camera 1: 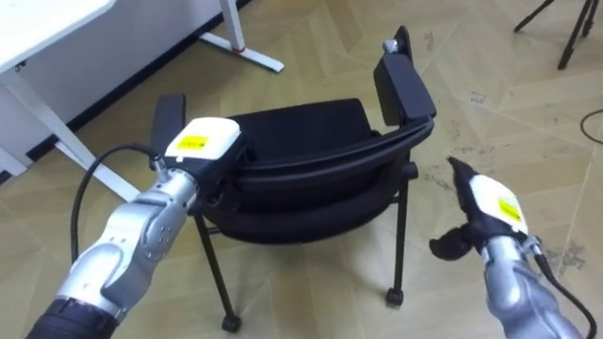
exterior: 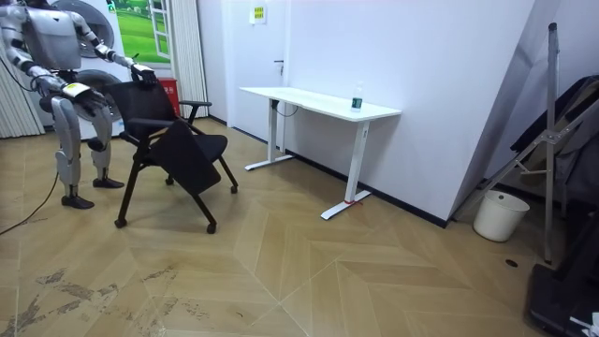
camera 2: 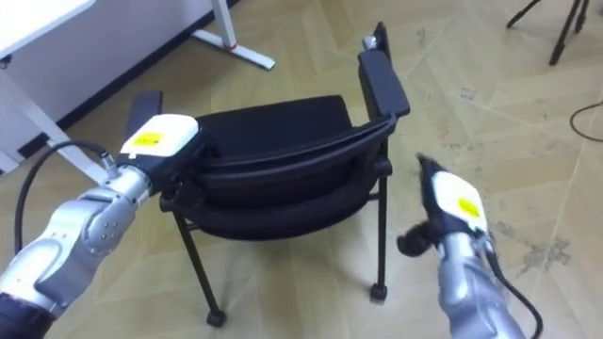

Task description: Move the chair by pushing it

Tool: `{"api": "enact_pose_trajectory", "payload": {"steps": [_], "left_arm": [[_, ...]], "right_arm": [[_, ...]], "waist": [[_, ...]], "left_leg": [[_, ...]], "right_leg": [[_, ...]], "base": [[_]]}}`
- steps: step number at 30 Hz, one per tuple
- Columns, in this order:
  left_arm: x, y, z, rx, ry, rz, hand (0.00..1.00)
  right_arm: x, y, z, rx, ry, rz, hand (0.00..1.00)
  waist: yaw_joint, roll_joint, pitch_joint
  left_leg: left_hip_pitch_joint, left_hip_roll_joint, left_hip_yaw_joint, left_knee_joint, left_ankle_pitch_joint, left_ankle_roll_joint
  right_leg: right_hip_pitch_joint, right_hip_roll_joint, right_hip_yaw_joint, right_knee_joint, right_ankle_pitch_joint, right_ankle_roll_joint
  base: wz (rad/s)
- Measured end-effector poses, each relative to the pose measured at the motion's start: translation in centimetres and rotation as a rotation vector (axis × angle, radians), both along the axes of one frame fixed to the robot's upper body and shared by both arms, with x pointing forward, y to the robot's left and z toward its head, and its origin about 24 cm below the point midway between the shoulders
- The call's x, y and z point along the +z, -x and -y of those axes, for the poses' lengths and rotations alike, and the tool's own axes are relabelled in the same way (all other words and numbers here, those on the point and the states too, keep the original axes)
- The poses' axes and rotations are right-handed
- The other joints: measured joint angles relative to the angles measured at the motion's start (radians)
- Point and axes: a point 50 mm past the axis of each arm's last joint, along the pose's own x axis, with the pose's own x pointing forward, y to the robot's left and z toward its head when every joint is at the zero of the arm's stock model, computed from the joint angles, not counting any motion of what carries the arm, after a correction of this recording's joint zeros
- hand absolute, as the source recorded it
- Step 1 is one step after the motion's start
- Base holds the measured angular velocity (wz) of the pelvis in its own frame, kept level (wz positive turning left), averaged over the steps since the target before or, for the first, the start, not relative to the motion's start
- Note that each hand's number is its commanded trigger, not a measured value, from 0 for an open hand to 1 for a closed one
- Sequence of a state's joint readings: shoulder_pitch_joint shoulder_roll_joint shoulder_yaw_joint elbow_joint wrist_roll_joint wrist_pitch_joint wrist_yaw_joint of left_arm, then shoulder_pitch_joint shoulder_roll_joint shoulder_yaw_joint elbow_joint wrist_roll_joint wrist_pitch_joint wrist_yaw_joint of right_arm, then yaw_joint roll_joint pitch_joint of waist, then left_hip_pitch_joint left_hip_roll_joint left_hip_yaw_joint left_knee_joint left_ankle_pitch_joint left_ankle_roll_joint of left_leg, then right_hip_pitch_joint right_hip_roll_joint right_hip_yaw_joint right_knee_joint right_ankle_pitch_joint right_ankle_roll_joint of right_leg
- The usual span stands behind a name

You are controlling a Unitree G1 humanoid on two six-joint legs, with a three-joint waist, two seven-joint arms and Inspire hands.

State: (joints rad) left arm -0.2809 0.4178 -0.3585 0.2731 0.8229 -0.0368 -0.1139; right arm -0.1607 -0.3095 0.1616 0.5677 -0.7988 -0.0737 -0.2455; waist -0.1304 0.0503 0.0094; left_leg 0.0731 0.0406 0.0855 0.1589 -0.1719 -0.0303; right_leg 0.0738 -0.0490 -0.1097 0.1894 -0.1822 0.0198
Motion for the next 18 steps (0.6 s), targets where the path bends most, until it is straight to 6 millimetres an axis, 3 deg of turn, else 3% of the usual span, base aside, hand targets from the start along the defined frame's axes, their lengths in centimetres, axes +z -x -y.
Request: {"api": "enact_pose_trajectory", "payload": {"steps": [4,6,10,12,14,18], "left_arm": [[0.2,0.0,-0.6,-0.007,-0.001,0.004,1.00],[0.5,-0.2,-0.8,-0.009,-0.008,0.014,1.00],[1.0,-0.7,-1.1,-0.007,-0.023,0.030,1.00],[1.2,-0.8,-1.1,-0.013,-0.028,0.038,1.00],[1.4,-1.0,-0.8,-0.027,-0.031,0.045,1.00],[1.8,-1.3,0.1,-0.065,-0.037,0.058,1.00]], "right_arm": [[1.6,-0.7,0.0,0.029,0.072,0.057,0.00],[2.4,-1.0,-0.1,0.058,0.113,0.088,0.00],[4.0,-1.8,-0.2,0.091,0.154,0.116,0.00],[4.7,-2.3,-1.2,0.148,0.171,0.130,0.00],[5.7,-2.8,-3.6,0.253,0.171,0.165,0.00],[6.2,-3.2,-6.0,0.375,0.172,0.163,0.00]], "waist": [[0.006,-0.005,0.0035],[0.025,-0.008,0.0057],[0.035,-0.023,0.0158],[0.035,-0.028,0.0186],[0.045,-0.029,0.0183],[0.059,-0.033,0.0175]], "left_leg": [[0.010,0.000,-0.005,-0.014,0.000,0.000],[0.008,0.000,0.000,-0.015,0.000,0.000],[0.008,0.000,-0.004,-0.015,0.000,0.000],[0.005,0.000,-0.002,-0.014,0.000,0.000],[-0.002,0.000,-0.004,-0.014,0.000,0.000],[-0.014,0.000,-0.009,-0.014,0.000,0.000]], "right_leg": [[0.000,0.001,0.005,-0.001,0.000,0.000],[-0.009,0.002,0.019,-0.001,0.000,0.000],[-0.009,0.003,0.018,-0.002,0.000,0.000],[-0.011,0.002,0.018,-0.003,0.000,0.000],[-0.019,0.002,0.022,-0.002,0.000,0.000],[-0.024,0.002,0.013,-0.004,0.000,0.000]], "base": [[-0.07],[-0.21],[-0.02],[0.00],[0.00],[0.14]]}}
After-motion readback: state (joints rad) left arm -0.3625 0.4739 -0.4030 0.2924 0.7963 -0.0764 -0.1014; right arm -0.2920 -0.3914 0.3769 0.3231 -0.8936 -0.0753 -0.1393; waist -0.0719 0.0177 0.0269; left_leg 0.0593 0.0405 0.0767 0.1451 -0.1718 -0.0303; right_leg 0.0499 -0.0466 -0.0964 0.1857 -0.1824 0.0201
